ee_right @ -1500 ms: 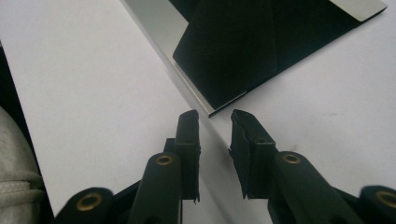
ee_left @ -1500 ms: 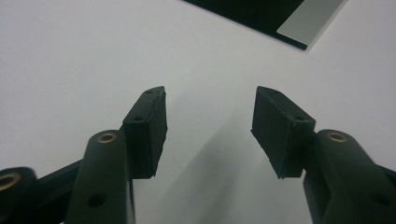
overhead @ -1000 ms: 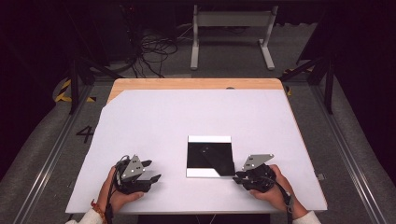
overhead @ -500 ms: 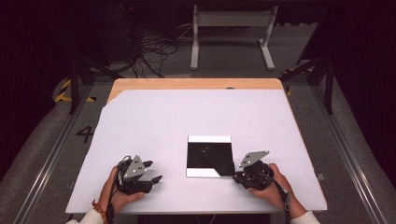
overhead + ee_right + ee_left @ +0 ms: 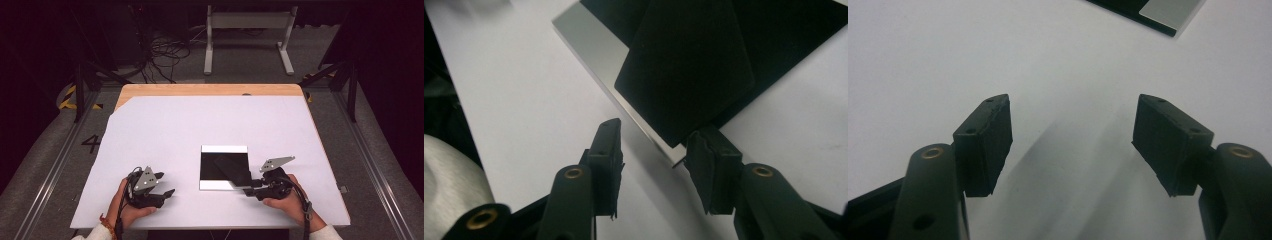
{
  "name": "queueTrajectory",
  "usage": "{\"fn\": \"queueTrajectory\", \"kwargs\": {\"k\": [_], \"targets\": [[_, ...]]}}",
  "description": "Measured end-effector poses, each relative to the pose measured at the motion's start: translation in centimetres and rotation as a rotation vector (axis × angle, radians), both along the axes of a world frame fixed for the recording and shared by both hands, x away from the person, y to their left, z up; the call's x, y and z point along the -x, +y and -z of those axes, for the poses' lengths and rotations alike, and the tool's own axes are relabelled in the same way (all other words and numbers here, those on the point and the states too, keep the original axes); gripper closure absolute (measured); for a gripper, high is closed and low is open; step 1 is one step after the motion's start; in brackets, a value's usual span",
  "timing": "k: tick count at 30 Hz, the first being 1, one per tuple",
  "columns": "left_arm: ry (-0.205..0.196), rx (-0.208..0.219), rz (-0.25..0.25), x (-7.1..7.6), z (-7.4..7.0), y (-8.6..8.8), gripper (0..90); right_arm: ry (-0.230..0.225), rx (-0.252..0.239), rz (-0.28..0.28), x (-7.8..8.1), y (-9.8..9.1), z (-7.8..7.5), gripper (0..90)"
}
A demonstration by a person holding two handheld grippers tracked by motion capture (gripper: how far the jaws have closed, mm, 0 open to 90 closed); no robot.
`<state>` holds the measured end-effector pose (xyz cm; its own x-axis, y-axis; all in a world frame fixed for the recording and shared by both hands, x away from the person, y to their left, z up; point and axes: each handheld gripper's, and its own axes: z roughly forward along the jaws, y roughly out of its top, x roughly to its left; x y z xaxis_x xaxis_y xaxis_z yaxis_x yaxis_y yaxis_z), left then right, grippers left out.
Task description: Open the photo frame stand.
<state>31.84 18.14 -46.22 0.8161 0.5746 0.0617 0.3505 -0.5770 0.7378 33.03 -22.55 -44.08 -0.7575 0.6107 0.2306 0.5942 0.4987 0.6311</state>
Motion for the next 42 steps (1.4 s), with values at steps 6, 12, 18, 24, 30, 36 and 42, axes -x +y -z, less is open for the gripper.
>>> {"fn": "queueTrajectory", "kwargs": {"k": [6,12,18,24,30,36,42], "targets": [[0.010,-0.004,-0.019,-0.3,0.2,-0.4,30.3,0.062,-0.117,0.058,-1.1,-0.7,0.1,57.4],[0.001,-0.024,0.014,-0.6,0.2,-2.1,28.9,0.163,-0.241,0.088,-2.3,-1.1,0.6,54.3],[0.008,-0.016,0.028,-1.0,0.2,-2.9,28.4,0.234,-0.311,0.120,-3.2,-0.9,0.8,51.4],[0.014,-0.001,0.041,-1.3,0.1,-3.5,26.3,0.271,-0.347,0.169,-3.8,-0.6,1.1,51.3],[0.014,-0.004,0.064,-1.8,0.1,-4.6,24.3,0.276,-0.369,0.201,-4.4,-0.1,1.6,52.1],[0.039,0.036,0.075,-2.6,0.0,-5.5,22.5,0.260,-0.392,0.199,-4.5,-0.2,1.8,56.1],[0.086,0.096,0.065,-4.4,-0.1,-6.3,20.5,0.222,-0.398,0.179,-4.3,-0.2,1.5,59.1]]}}
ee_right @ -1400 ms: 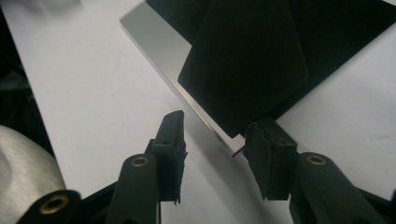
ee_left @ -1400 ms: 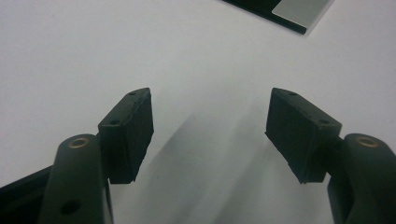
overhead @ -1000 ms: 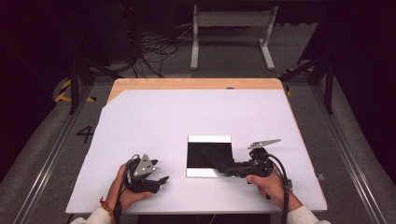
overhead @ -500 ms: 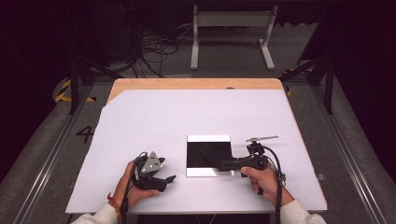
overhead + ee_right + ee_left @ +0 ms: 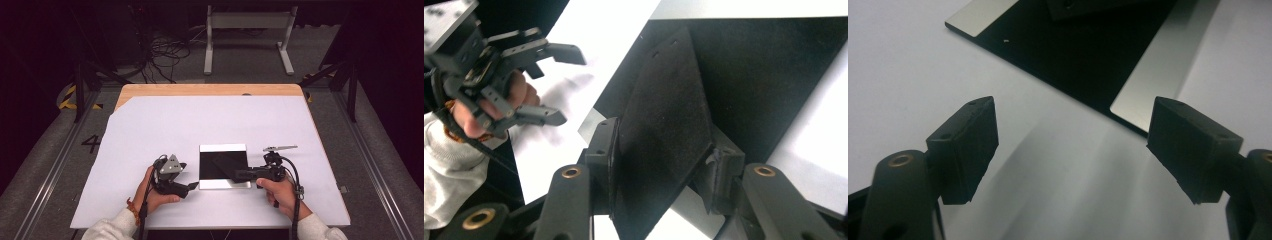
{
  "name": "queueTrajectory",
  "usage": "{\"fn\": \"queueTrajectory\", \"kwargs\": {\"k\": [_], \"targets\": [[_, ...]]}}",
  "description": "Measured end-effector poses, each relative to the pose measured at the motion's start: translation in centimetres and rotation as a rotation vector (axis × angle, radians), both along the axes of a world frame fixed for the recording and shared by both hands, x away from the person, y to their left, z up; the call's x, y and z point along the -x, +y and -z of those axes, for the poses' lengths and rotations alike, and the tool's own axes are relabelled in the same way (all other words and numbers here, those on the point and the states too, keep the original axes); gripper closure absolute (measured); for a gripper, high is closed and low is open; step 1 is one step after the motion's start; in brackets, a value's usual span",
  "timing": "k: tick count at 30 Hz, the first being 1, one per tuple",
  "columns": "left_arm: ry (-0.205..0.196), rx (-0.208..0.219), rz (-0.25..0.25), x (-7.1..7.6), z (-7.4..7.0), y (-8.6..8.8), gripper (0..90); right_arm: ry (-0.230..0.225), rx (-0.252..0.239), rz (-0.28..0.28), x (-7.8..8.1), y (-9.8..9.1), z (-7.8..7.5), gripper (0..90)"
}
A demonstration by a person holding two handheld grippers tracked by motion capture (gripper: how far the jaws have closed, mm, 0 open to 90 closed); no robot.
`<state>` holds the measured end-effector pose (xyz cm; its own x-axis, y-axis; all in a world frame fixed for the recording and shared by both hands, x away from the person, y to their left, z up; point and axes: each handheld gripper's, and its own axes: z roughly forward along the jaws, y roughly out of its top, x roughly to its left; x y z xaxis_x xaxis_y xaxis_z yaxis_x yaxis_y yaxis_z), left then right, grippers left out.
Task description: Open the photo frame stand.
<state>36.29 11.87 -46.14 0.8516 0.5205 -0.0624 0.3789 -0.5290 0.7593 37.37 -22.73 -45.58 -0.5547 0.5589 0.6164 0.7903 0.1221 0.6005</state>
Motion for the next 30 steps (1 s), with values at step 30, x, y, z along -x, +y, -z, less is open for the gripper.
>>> {"fn": "queueTrajectory", "kwargs": {"k": [30], "targets": [[0.175,0.098,0.076,-3.8,0.3,-2.8,23.1,-0.185,0.010,-0.128,1.5,-0.5,-0.7,67.8]]}}
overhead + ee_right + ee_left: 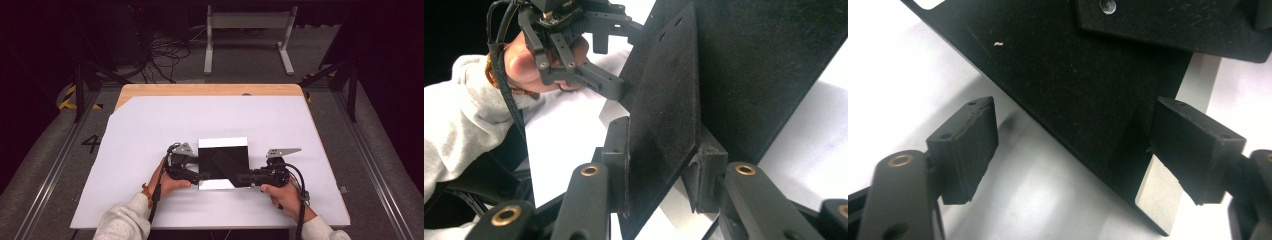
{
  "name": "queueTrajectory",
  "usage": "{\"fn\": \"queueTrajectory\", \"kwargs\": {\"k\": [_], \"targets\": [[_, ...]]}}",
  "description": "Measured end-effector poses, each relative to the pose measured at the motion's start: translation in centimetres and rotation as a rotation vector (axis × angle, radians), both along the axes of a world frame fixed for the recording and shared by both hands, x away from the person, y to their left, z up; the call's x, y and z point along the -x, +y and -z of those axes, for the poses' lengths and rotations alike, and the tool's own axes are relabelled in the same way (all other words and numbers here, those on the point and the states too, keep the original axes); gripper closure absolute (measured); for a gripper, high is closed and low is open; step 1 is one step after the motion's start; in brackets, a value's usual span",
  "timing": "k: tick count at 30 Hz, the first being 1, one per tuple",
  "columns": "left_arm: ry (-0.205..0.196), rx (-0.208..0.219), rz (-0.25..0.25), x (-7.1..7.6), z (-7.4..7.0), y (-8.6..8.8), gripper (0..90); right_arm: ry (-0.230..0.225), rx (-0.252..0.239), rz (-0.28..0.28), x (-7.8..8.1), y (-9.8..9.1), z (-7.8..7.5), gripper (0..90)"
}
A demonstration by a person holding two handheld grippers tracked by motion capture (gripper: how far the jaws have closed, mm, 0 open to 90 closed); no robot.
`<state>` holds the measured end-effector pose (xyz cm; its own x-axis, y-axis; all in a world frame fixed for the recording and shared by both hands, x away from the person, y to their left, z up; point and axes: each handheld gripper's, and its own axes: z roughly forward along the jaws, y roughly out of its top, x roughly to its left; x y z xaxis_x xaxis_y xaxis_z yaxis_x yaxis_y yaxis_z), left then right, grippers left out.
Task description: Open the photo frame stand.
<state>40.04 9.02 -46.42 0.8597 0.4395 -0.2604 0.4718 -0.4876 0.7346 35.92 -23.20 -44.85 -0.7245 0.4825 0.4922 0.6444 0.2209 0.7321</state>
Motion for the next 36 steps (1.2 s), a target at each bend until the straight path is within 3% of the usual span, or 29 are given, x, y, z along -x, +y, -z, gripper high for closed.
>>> {"fn": "queueTrajectory", "kwargs": {"k": [6,14,21,27,36], "targets": [[-0.012,0.030,0.037,0.0,-0.3,-0.6,34.1,-0.010,0.029,-0.015,0.2,-0.1,-0.1,68.3],[-0.016,0.064,0.031,-0.1,-0.7,-0.2,42.6,-0.010,0.042,-0.012,0.2,-0.1,0.0,68.2],[-0.107,0.075,-0.001,0.1,-2.0,0.5,54.3,-0.024,0.056,0.006,0.2,0.2,-0.3,73.0],[-0.140,0.080,-0.011,0.3,-2.4,0.7,57.5,-0.039,0.076,0.012,0.2,0.5,-0.4,74.9],[-0.130,0.085,0.006,0.3,-2.1,0.7,55.5,-0.063,0.104,-0.002,0.5,0.6,-0.5,75.4]]}}
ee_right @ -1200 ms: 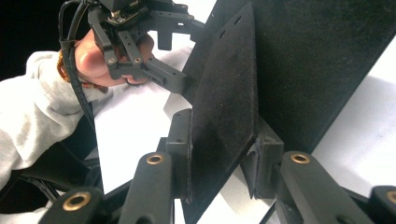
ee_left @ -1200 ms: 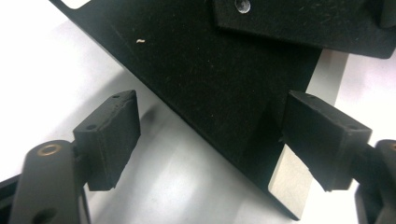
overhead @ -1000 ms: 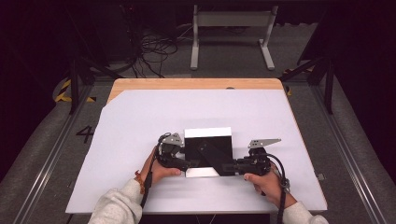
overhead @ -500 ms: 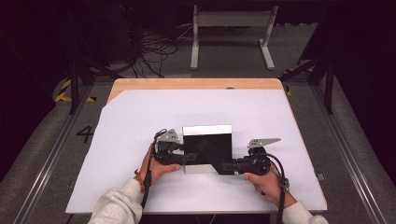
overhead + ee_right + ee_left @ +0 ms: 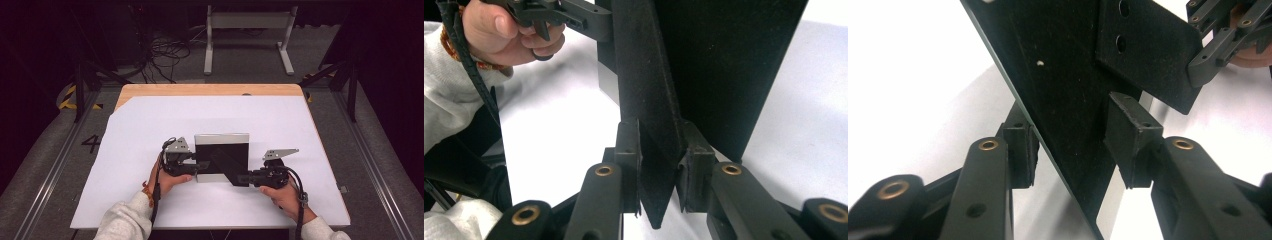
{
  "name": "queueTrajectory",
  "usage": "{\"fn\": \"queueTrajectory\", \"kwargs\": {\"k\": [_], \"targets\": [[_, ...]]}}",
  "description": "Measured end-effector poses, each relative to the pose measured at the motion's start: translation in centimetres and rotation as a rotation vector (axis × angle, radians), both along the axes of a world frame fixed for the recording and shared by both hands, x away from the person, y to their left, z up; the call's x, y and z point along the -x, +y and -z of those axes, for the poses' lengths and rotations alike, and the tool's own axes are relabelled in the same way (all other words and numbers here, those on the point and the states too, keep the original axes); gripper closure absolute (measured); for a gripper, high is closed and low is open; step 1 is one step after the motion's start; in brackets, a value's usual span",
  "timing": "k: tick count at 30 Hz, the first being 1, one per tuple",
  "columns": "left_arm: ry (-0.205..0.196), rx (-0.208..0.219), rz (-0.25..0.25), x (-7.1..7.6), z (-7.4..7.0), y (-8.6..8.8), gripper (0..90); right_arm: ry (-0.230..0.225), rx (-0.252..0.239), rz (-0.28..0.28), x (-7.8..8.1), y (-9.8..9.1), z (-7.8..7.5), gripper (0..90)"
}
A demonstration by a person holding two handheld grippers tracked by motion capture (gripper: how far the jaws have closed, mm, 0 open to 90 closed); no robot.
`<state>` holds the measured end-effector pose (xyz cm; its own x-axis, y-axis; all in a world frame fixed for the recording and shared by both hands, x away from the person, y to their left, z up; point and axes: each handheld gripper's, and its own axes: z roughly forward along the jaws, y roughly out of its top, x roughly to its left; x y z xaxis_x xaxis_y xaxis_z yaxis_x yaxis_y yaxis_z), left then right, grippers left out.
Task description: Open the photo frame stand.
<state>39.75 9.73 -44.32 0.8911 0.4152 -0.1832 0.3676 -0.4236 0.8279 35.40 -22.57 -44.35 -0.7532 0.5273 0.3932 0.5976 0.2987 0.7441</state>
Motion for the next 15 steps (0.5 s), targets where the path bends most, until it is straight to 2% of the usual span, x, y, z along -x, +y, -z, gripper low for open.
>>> {"fn": "queueTrajectory", "kwargs": {"k": [1,6,10,13,15], "targets": [[0.007,-0.014,0.006,-0.04,0.32,-0.21,50.6,-0.005,-0.001,-0.006,0.08,0.02,-0.09,75.3],[0.032,-0.009,0.023,-0.09,0.72,-0.37,48.7,-0.014,-0.001,-0.012,0.23,0.14,-0.28,75.4],[0.026,-0.018,0.032,-0.11,0.77,-0.51,47.1,-0.020,0.003,-0.014,0.25,0.17,-0.30,75.5],[0.025,-0.022,0.035,-0.06,0.79,-0.56,48.1,-0.025,0.008,-0.014,0.28,0.20,-0.33,75.5],[0.012,-0.033,0.043,0.06,0.80,-0.66,52.6,-0.031,0.015,-0.013,0.31,0.24,-0.37,75.5]]}}
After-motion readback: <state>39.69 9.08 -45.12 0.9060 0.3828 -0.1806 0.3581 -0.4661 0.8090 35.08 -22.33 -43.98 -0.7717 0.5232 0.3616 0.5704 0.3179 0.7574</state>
